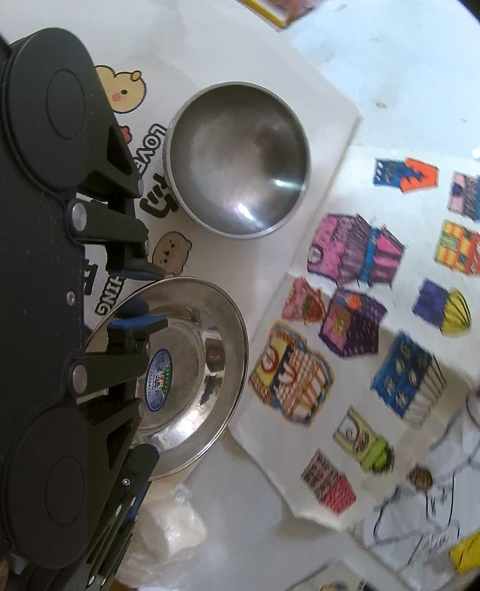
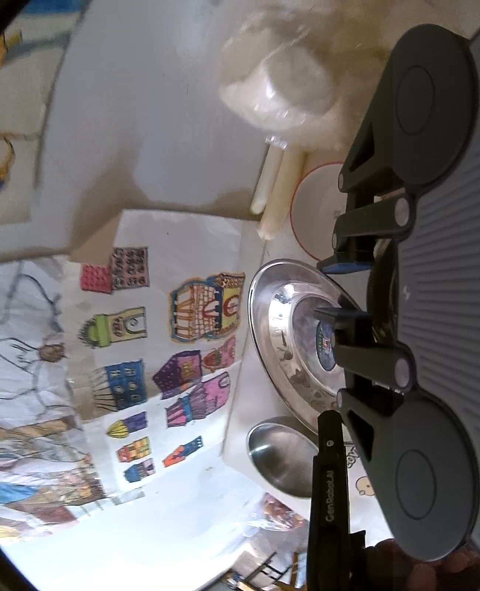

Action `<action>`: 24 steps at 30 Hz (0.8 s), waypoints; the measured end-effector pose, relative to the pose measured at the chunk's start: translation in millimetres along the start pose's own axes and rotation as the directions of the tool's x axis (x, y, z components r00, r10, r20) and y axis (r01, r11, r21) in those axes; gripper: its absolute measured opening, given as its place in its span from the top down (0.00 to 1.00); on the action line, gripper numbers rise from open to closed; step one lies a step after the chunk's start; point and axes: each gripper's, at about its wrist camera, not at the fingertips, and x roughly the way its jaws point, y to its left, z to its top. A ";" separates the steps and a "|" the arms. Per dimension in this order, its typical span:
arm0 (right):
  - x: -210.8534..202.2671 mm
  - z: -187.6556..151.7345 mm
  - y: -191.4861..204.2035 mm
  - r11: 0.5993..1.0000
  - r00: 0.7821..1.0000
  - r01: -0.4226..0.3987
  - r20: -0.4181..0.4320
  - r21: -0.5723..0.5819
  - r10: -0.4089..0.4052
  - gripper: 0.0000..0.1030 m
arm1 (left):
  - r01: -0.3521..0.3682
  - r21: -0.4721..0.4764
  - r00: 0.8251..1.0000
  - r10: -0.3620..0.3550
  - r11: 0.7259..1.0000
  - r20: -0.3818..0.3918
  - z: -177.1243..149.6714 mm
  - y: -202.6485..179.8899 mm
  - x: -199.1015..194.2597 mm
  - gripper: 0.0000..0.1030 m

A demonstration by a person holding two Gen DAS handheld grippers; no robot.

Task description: Organize plates and bowls

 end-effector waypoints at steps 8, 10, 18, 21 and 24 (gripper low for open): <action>-35.8 -22.3 -3.3 0.995 0.997 0.048 0.053 0.090 -0.053 0.79 | 0.069 0.112 0.998 -0.069 0.991 -0.010 -10.0 -12.2 -14.2 0.79; -44.6 -29.8 -4.5 0.991 0.996 0.059 0.062 0.118 -0.066 0.79 | 0.090 0.147 0.996 -0.088 0.985 -0.018 -14.0 -15.2 -16.5 0.79; -70.6 -61.3 -9.0 0.972 0.990 0.109 0.068 0.209 -0.125 0.79 | 0.154 0.274 0.988 -0.140 0.949 -0.070 -32.5 -28.6 -17.9 0.78; -78.0 -74.2 -10.5 0.962 0.988 0.120 0.065 0.247 -0.140 0.79 | 0.175 0.310 0.984 -0.152 0.934 -0.095 -38.7 -31.4 -17.3 0.78; -82.5 -85.9 -10.6 0.951 0.987 0.128 0.060 0.280 -0.150 0.79 | 0.191 0.344 0.980 -0.159 0.919 -0.120 -44.1 -33.0 -16.8 0.78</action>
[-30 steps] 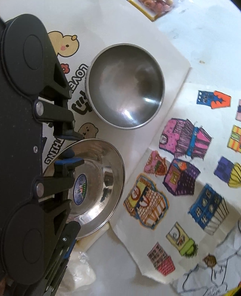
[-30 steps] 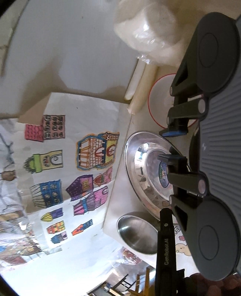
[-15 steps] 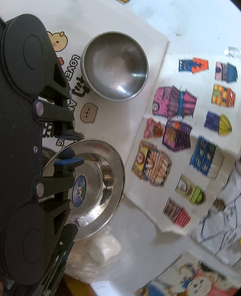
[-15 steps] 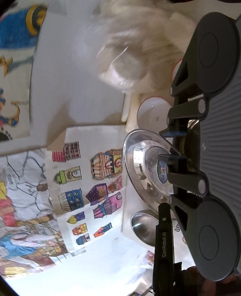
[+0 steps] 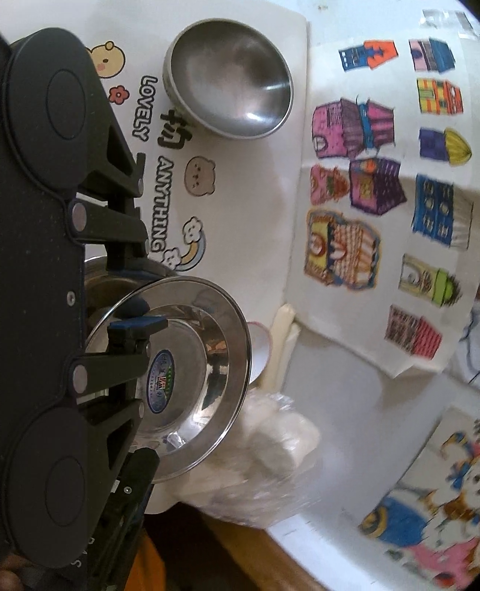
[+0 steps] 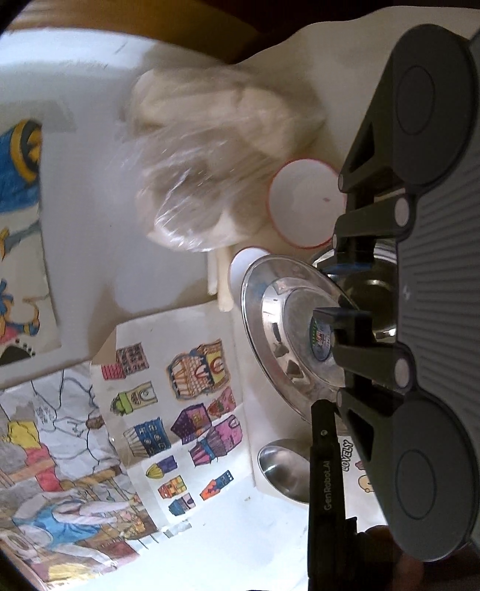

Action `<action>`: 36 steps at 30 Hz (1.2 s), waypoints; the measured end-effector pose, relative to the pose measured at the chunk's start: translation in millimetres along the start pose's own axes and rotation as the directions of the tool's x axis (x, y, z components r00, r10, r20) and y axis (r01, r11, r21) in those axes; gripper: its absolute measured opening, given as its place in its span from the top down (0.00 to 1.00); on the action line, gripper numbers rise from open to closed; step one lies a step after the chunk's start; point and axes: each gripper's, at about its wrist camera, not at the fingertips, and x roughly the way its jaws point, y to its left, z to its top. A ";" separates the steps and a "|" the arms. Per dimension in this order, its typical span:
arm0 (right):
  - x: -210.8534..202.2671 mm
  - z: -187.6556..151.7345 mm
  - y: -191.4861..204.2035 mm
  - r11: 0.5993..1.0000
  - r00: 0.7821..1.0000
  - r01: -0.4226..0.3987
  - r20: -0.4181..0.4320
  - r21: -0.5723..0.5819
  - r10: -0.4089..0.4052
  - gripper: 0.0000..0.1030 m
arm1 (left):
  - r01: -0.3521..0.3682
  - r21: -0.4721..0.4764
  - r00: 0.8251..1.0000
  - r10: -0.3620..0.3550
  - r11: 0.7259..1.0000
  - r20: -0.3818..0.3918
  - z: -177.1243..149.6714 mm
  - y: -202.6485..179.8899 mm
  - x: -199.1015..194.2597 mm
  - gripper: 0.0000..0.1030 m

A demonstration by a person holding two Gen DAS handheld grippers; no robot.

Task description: Organize plates and bowls

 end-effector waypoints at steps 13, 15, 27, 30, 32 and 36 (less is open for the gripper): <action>-10.1 -43.9 -3.1 0.995 0.999 0.014 -0.053 0.100 -0.009 0.79 | 0.007 0.143 0.997 0.004 0.990 -0.073 -27.8 -4.7 4.9 0.76; -8.3 -47.1 -3.0 0.994 0.998 0.015 -0.063 0.107 -0.009 0.79 | -0.002 0.159 0.997 0.014 0.987 -0.075 -30.5 -5.5 5.9 0.76; 10.7 -42.7 -3.8 0.994 0.997 0.004 -0.078 0.110 0.004 0.78 | -0.041 0.189 0.998 0.051 0.981 -0.048 -27.1 -3.6 14.8 0.75; 16.9 -40.9 -4.1 0.994 0.996 0.006 -0.084 0.106 0.003 0.78 | -0.053 0.198 0.997 0.063 0.979 -0.043 -26.4 -4.1 18.0 0.75; 21.3 -40.9 -4.3 0.994 0.996 0.006 -0.094 0.109 0.005 0.77 | -0.061 0.204 0.997 0.071 0.977 -0.043 -26.1 -4.3 20.1 0.75; 28.0 -40.7 -4.2 0.994 0.994 0.005 -0.112 0.113 0.008 0.77 | -0.077 0.219 0.995 0.089 0.973 -0.047 -25.6 -4.8 23.6 0.75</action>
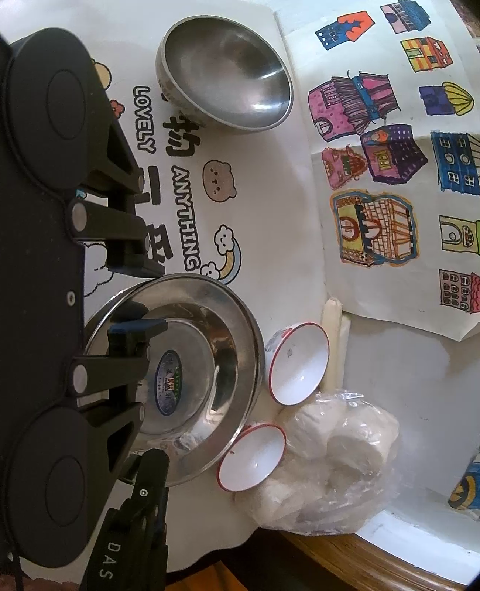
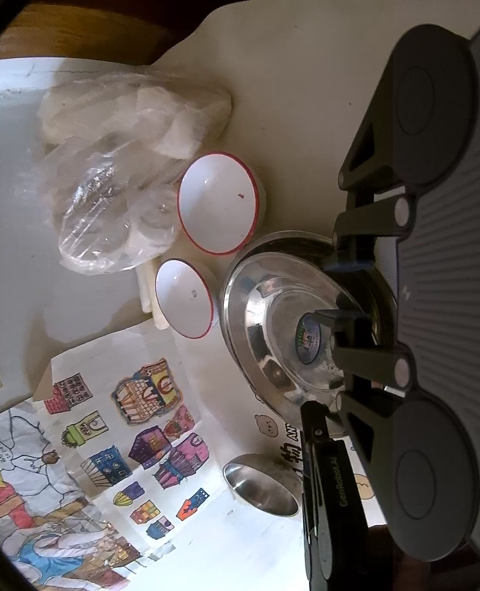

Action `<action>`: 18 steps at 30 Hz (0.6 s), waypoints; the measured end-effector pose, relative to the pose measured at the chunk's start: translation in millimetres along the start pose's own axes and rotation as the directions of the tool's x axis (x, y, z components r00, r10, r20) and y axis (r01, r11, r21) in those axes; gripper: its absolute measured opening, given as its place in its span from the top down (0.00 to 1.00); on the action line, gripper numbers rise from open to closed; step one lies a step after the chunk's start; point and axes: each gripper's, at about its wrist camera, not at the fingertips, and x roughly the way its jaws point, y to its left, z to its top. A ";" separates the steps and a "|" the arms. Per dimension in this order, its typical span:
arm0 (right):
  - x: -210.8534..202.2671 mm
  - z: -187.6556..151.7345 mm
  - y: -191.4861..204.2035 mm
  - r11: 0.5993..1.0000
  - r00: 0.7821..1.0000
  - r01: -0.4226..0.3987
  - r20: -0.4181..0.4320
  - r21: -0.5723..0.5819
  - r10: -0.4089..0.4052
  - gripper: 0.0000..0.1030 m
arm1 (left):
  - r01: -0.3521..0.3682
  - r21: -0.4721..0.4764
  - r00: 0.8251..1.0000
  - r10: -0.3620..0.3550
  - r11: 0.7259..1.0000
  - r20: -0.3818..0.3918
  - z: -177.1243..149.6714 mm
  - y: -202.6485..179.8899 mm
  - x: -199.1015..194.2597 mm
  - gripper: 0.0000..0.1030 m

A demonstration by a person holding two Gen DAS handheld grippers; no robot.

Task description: Organize plates and bowls

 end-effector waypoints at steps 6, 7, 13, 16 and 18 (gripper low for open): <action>5.8 1.8 1.4 1.000 1.000 0.004 -0.021 -0.007 -0.004 0.76 | -0.018 0.018 1.000 0.018 1.000 -0.017 2.8 -1.9 6.2 0.74; 6.3 2.5 1.0 1.000 1.000 0.005 -0.024 -0.009 -0.005 0.76 | -0.019 0.019 1.000 0.019 1.000 -0.019 2.8 -2.7 6.8 0.74; 7.2 4.2 -0.8 1.000 0.999 0.016 -0.042 -0.009 -0.016 0.76 | -0.019 0.042 0.999 0.020 0.999 -0.031 3.6 -7.2 10.6 0.73; 9.0 3.7 -0.5 1.000 0.998 0.021 -0.054 -0.012 -0.021 0.76 | -0.031 0.067 0.999 0.034 0.997 -0.036 3.1 -9.5 12.9 0.73; 10.1 3.7 1.4 0.999 0.998 0.029 -0.059 -0.025 -0.031 0.76 | -0.041 0.088 0.998 0.045 0.995 -0.044 2.3 -10.7 15.2 0.74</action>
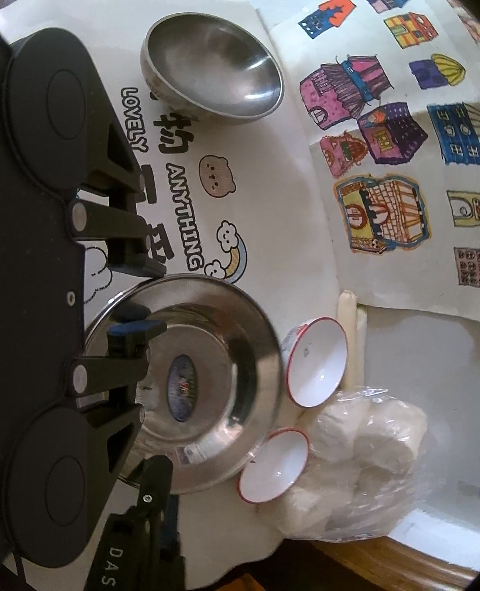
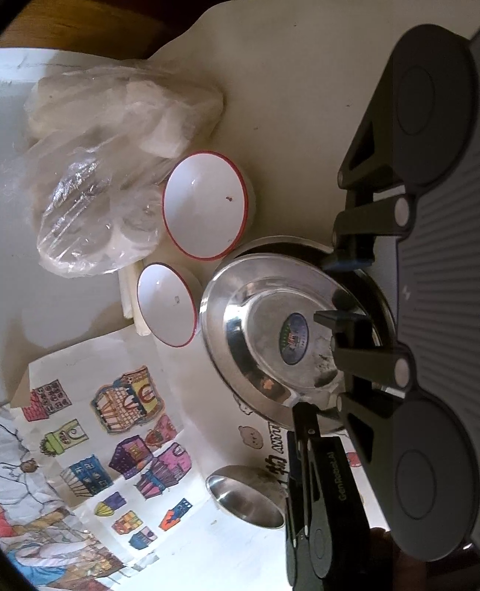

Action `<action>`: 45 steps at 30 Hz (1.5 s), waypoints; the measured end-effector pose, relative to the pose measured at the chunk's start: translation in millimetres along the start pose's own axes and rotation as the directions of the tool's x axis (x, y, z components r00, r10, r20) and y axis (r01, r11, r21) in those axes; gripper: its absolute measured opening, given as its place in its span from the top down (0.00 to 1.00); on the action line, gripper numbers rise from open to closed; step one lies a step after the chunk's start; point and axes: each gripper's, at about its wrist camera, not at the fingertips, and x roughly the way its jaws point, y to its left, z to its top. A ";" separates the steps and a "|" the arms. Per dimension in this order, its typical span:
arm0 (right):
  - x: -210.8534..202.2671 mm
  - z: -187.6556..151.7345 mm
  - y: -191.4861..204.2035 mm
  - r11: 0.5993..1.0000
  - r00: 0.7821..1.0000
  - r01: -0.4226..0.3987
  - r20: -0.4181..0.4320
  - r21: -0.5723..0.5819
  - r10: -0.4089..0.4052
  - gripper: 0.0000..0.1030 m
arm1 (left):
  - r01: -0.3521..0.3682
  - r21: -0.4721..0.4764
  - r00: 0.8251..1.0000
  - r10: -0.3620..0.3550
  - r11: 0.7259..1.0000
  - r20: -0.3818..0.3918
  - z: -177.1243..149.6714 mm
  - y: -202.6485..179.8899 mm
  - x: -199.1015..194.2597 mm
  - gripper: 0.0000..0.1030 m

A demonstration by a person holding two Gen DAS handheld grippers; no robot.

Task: Organize plates and bowls
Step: 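Open both tools and withdraw from the plate stack, then grasp the deep steel bowl rim with the left tool while the right tool grasps it too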

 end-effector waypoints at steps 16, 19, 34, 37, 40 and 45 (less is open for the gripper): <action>-2.2 1.4 6.4 0.998 0.998 0.061 -0.009 -0.031 -0.061 0.65 | 0.000 -0.016 1.000 0.000 1.000 0.001 1.3 6.5 -2.5 0.69; -4.9 -1.2 5.0 0.997 0.997 0.073 -0.010 -0.021 -0.073 0.54 | -0.001 -0.031 1.000 0.001 1.000 0.010 1.3 11.2 -6.2 0.52; -23.5 -8.3 40.8 0.998 0.997 0.056 0.044 -0.020 -0.055 0.00 | 0.033 -0.174 0.995 -0.016 0.984 0.096 0.8 66.1 -40.8 0.01; -22.0 -9.2 57.5 0.998 0.998 0.043 0.056 -0.041 -0.041 0.00 | 0.017 -0.167 0.990 0.007 0.986 0.140 -0.6 82.0 -54.7 0.01; -17.7 -8.7 76.2 0.997 0.998 0.020 0.060 -0.073 -0.015 0.00 | -0.040 -0.172 0.980 0.072 0.984 0.186 -4.2 102.7 -68.0 0.01; -4.2 2.7 108.4 0.990 0.998 -0.024 0.058 -0.135 0.032 0.00 | -0.134 -0.226 0.962 0.182 0.965 0.206 -6.6 151.7 -77.5 0.01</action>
